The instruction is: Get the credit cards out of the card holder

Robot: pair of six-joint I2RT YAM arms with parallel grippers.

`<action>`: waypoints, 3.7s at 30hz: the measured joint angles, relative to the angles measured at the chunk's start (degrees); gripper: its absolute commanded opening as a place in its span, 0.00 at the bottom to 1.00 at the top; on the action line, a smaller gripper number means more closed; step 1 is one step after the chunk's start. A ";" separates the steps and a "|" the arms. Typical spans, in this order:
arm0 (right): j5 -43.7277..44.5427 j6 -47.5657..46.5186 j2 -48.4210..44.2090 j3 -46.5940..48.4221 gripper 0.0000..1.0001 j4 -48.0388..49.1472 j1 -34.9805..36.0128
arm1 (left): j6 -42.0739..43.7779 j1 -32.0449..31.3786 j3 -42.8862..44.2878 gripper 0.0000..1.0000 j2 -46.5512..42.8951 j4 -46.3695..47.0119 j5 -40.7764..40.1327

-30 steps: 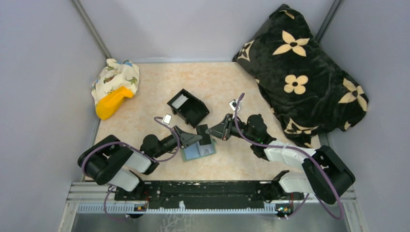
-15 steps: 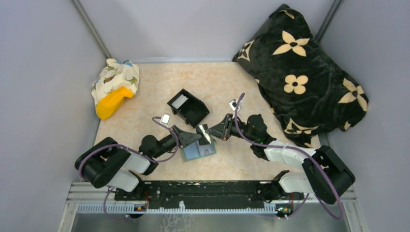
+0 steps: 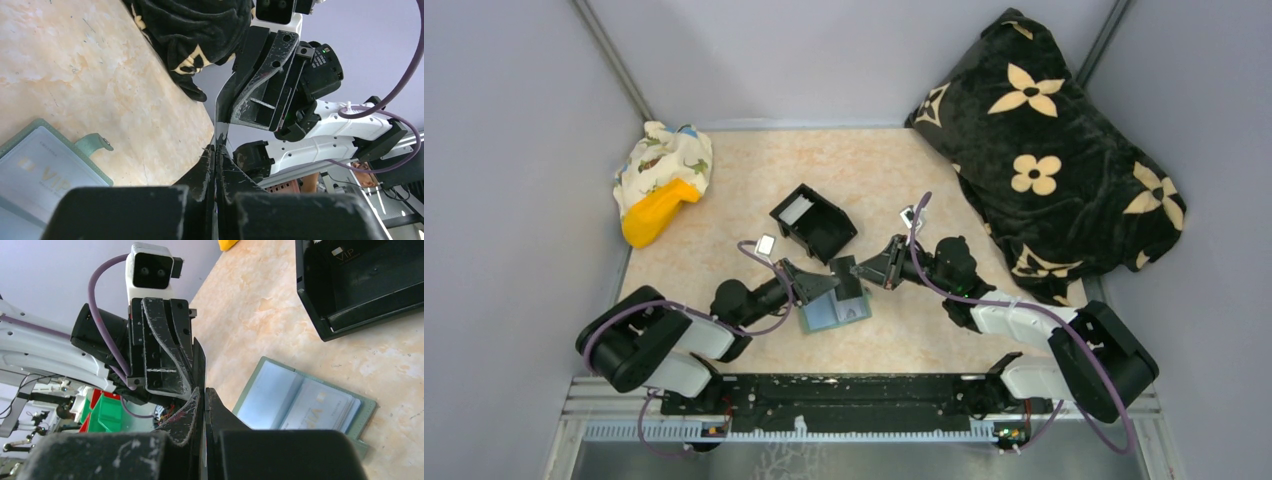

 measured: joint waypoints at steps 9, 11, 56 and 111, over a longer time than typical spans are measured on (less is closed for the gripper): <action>1.31 0.04 -0.02 0.26 0.28 3.15 -0.02 | 3.10 4.72 3.48 0.00 -5.20 -4.50 6.10; 1.53 -0.20 -0.02 0.37 0.41 2.60 -0.04 | 6.95 6.12 7.56 0.00 -8.94 -12.76 7.08; 10.80 -20.11 -9.57 2.25 0.41 -26.67 -5.20 | 78.77 14.62 83.69 0.00 20.92 -127.49 -5.75; 9.20 -19.82 -7.93 -1.40 0.41 -20.92 -7.96 | 83.12 15.10 82.82 0.08 30.56 -123.51 -8.98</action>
